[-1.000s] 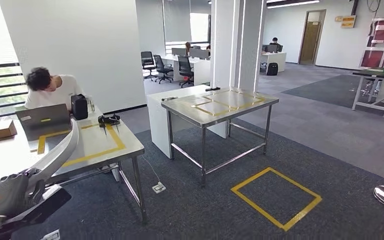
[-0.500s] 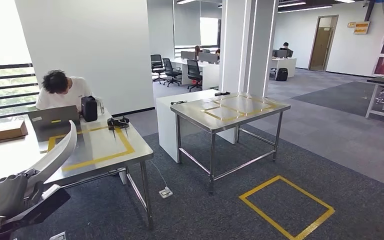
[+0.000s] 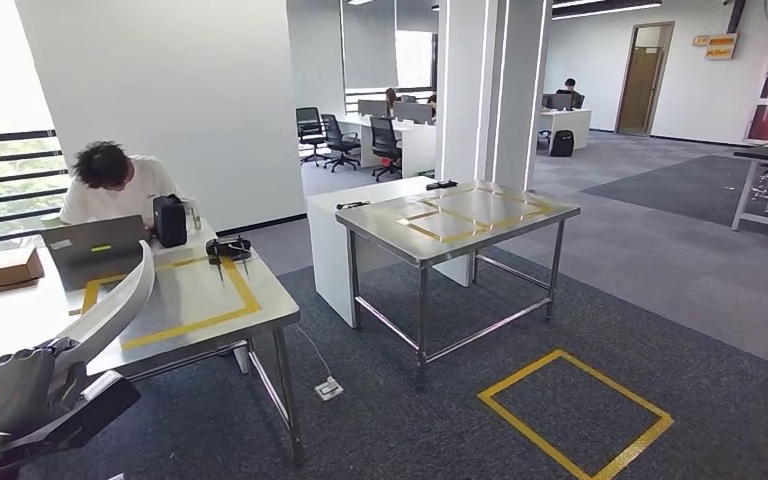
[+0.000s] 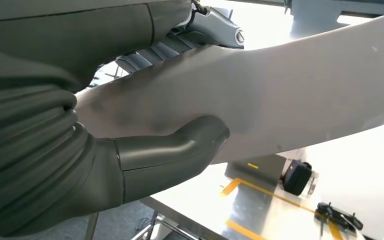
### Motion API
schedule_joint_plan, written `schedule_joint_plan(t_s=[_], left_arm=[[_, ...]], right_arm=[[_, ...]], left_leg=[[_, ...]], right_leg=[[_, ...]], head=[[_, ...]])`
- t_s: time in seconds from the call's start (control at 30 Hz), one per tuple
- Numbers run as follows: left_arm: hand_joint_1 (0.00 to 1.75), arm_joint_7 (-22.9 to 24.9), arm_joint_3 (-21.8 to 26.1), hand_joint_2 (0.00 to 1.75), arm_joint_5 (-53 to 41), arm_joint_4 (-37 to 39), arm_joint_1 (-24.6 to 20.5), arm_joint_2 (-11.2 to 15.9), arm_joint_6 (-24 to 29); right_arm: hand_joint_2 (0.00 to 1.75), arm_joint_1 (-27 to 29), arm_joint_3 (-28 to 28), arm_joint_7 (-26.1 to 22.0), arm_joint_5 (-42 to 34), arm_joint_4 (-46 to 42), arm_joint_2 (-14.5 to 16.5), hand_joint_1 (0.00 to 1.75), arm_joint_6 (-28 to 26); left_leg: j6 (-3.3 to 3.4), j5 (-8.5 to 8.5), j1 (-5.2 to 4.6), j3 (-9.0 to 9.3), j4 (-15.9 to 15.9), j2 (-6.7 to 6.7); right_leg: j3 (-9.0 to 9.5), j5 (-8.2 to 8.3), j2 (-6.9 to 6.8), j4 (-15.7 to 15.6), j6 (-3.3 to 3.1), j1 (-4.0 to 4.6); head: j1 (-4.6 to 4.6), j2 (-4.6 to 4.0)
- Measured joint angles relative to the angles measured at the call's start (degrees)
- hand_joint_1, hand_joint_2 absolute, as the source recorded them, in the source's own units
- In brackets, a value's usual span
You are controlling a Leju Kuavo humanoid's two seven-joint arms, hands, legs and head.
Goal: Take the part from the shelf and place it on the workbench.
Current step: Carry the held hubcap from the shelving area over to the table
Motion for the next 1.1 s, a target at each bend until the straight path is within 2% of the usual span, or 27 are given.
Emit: schedule_joint_plan(t_s=[0.1, 0.17, 0.2, 0.27, 0.3, 0.33, 0.37, 0.4, 0.43, 0.47, 0.5, 0.6, 0.67, 0.7, 0.77, 0.8, 0.83, 0.9, 0.93, 1.0, 1.03, 1.07, 1.1], left_arm=[[1.57, -0.19, 0.00, 1.75, 0.01, -0.12, -0.07, -0.07, 0.08], [1.57, -0.25, 0.00, 1.75, 0.01, -0.26, -0.24, -0.22, 0.17], [1.57, -0.27, 0.00, 1.75, 0.01, -0.26, -0.30, -0.36, 0.21], [1.57, -0.27, 0.00, 1.75, 0.01, -0.10, -0.21, -0.57, 0.23], [1.57, -0.30, 0.00, 1.75, 0.00, 0.01, -0.06, -0.69, 0.23], [1.57, -0.32, 0.00, 1.75, -0.01, 0.10, 0.04, -0.79, 0.23], [1.57, -0.33, 0.00, 1.75, -0.01, 0.16, 0.06, -0.89, 0.23], [1.57, -0.34, 0.00, 1.75, -0.02, 0.20, 0.03, -0.98, 0.23], [1.57, -0.34, 0.00, 1.75, -0.02, 0.21, -0.06, -1.04, 0.23], [1.57, -0.33, 0.00, 1.75, -0.02, 0.23, -0.16, -1.09, 0.22], [1.57, -0.33, 0.00, 1.75, -0.02, 0.27, -0.24, -1.10, 0.22], [1.57, -0.34, 0.00, 1.75, -0.06, 0.34, -0.40, -1.10, 0.21], [1.57, -0.35, 0.00, 1.75, -0.08, 0.36, -0.58, -1.08, 0.21], [1.57, -0.37, 0.00, 1.75, -0.08, 0.40, -0.64, -1.07, 0.21], [1.57, -0.40, 0.00, 1.75, -0.08, 0.58, -0.61, -1.04, 0.19], [1.57, -0.43, 0.00, 1.75, -0.08, 0.67, -0.49, -1.04, 0.17], [1.57, -0.44, 0.00, 1.75, -0.08, 0.75, -0.39, -1.03, 0.16], [1.57, -0.44, 0.00, 1.75, -0.08, 0.81, -0.32, -1.02, 0.14], [1.57, -0.45, 0.00, 1.75, -0.08, 0.81, -0.33, -1.02, 0.14], [1.57, -0.45, 0.00, 1.75, -0.08, 0.81, -0.33, -1.02, 0.14], [1.57, -0.47, 0.00, 1.75, -0.08, 0.81, -0.35, -1.02, 0.14], [1.57, -0.49, 0.00, 1.75, -0.08, 0.81, -0.39, -1.01, 0.14], [1.57, -0.52, 0.00, 1.75, -0.08, 0.83, -0.48, -0.98, 0.15]], right_arm=[[0.00, -0.09, 0.00, 0.02, 0.01, -0.01, 0.07, 0.00, -0.07], [0.00, -0.18, 0.00, 0.02, 0.08, -0.03, -0.05, 0.00, -0.21], [0.00, -0.14, 0.00, 0.04, 0.10, -0.04, -0.13, 0.00, -0.28], [0.00, -0.02, -0.01, 0.17, -0.01, -0.04, -0.25, 0.00, -0.34], [0.00, 0.05, -0.02, 0.23, -0.10, -0.03, -0.25, 0.00, -0.35], [0.00, 0.08, -0.04, 0.27, -0.19, -0.03, -0.27, 0.00, -0.38], [0.00, 0.11, -0.07, 0.28, -0.25, -0.03, -0.31, 0.00, -0.46], [0.00, 0.13, -0.10, 0.29, -0.29, -0.03, -0.36, 0.00, -0.60], [0.00, 0.14, -0.13, 0.28, -0.32, -0.02, -0.34, 0.00, -0.73], [0.00, 0.16, -0.15, 0.28, -0.34, -0.01, -0.31, 0.00, -0.85], [0.00, 0.18, -0.19, 0.28, -0.35, -0.01, -0.25, 0.00, -0.92], [0.00, 0.13, -0.29, 0.30, -0.35, -0.01, -0.14, 0.00, -0.98], [0.00, 0.08, -0.37, 0.28, -0.34, -0.01, -0.12, 0.00, -0.98], [0.00, 0.11, -0.40, 0.27, -0.34, -0.01, -0.11, 0.00, -0.98], [0.00, 0.17, -0.47, 0.27, -0.34, -0.01, -0.09, 0.00, -0.97], [0.00, 0.19, -0.49, 0.27, -0.33, -0.01, -0.09, 0.00, -0.97], [0.00, 0.20, -0.52, 0.28, -0.31, -0.01, -0.09, 0.00, -0.97], [0.00, 0.20, -0.58, 0.29, -0.28, -0.01, -0.09, 0.00, -0.98], [0.00, 0.20, -0.61, 0.29, -0.28, -0.01, -0.09, 0.00, -0.98], [0.00, 0.20, -0.61, 0.29, -0.27, -0.01, -0.09, 0.00, -0.98], [0.00, 0.20, -0.63, 0.29, -0.27, -0.01, -0.09, 0.00, -0.98], [0.00, 0.19, -0.67, 0.29, -0.26, -0.01, -0.08, 0.00, -0.97], [0.00, 0.17, -0.73, 0.34, -0.23, -0.01, -0.07, 0.00, -0.95]], left_leg=[[0.21, -0.46, 0.10, 1.11, -1.39, -0.58], [0.48, -0.49, 0.56, 2.27, -2.43, -0.89], [0.63, -0.65, 0.70, 2.62, -2.63, -0.99], [0.80, -1.24, 0.79, 2.96, -2.46, -1.30], [0.74, -1.60, 0.81, 3.11, -2.23, -1.51], [0.61, -2.05, 0.85, 3.28, -1.89, -1.68], [0.41, -2.58, 0.94, 3.48, -1.45, -1.81], [0.12, -3.23, 1.04, 3.64, -0.91, -1.87], [-0.24, -3.84, 1.05, 3.70, -0.36, -1.93], [-0.60, -4.34, 1.02, 3.68, 0.07, -2.00], [-0.92, -4.70, 0.95, 3.63, 0.31, -2.06], [-1.70, -5.30, 0.86, 3.83, 0.49, -2.03], [-2.34, -6.69, 0.93, 2.77, 3.38, -1.62], [-2.61, -7.91, 1.02, 1.22, 6.49, -1.40], [-2.92, -10.33, 1.23, -3.30, 13.96, -1.26], [-2.94, -10.51, 1.32, -5.15, 16.33, -1.22], [-2.88, -9.58, 1.38, -6.11, 16.80, -1.17], [-2.71, -7.17, 1.41, -6.16, 15.10, -1.12], [-2.65, -6.44, 1.41, -5.90, 14.23, -1.11], [-2.62, -6.05, 1.41, -5.70, 13.68, -1.11], [-2.56, -5.43, 1.40, -5.35, 12.78, -1.11], [-2.40, -4.10, 1.38, -4.54, 10.73, -1.10], [-2.08, -2.71, 1.19, -3.03, 7.39, -1.05]], right_leg=[[0.51, -0.51, -0.59, -0.34, 0.95, -0.04], [-0.69, -1.96, -0.35, 2.57, 1.50, -0.04], [-2.49, -3.14, -0.08, 5.80, 1.73, -0.19], [-7.25, -5.09, 0.13, 12.95, 2.27, -0.41], [-8.98, -4.79, 0.14, 14.68, 2.49, -0.55], [-9.71, -3.37, 0.14, 14.34, 2.67, -0.69], [-9.34, -1.01, 0.14, 11.89, 2.83, -0.83], [-8.20, 1.56, 0.13, 8.07, 3.00, -0.96], [-6.87, 3.21, 0.20, 4.73, 3.05, -0.94], [-5.87, 4.10, 0.28, 2.37, 2.79, -0.91], [-5.35, 4.14, 0.35, 1.28, 2.41, -0.83], [-4.89, 3.46, 0.42, 1.10, 0.98, -0.86], [-4.11, 3.09, 0.44, 0.85, 0.21, -1.05], [-3.72, 2.86, 0.44, 0.76, -0.09, -1.07], [-3.12, 2.34, 0.45, 0.72, -0.36, -1.08], [-2.84, 2.06, 0.46, 0.72, -0.36, -1.09], [-2.49, 1.77, 0.47, 0.72, -0.31, -1.08], [-1.96, 1.38, 0.49, 0.72, -0.22, -1.06], [-1.83, 1.29, 0.49, 0.72, -0.20, -1.06], [-1.75, 1.24, 0.49, 0.72, -0.18, -1.05], [-1.62, 1.18, 0.49, 0.72, -0.16, -1.05], [-1.36, 1.02, 0.49, 0.72, -0.09, -1.03], [-1.03, 0.72, 0.50, 0.69, 0.15, -0.98]], head=[[0.09, 0.01], [0.20, -0.01], [0.29, -0.02], [0.47, -0.02], [0.48, -0.02], [0.50, -0.01], [0.51, -0.01], [0.51, 0.00], [0.52, -0.01], [0.49, -0.02], [0.48, -0.02], [0.40, 0.01], [0.25, 0.01], [0.19, 0.00], [0.08, 0.00], [0.06, 0.00], [0.04, 0.00], [0.03, 0.00], [0.03, 0.00], [0.02, 0.00], [0.01, 0.00], [0.01, 0.00], [-0.02, 0.00]])
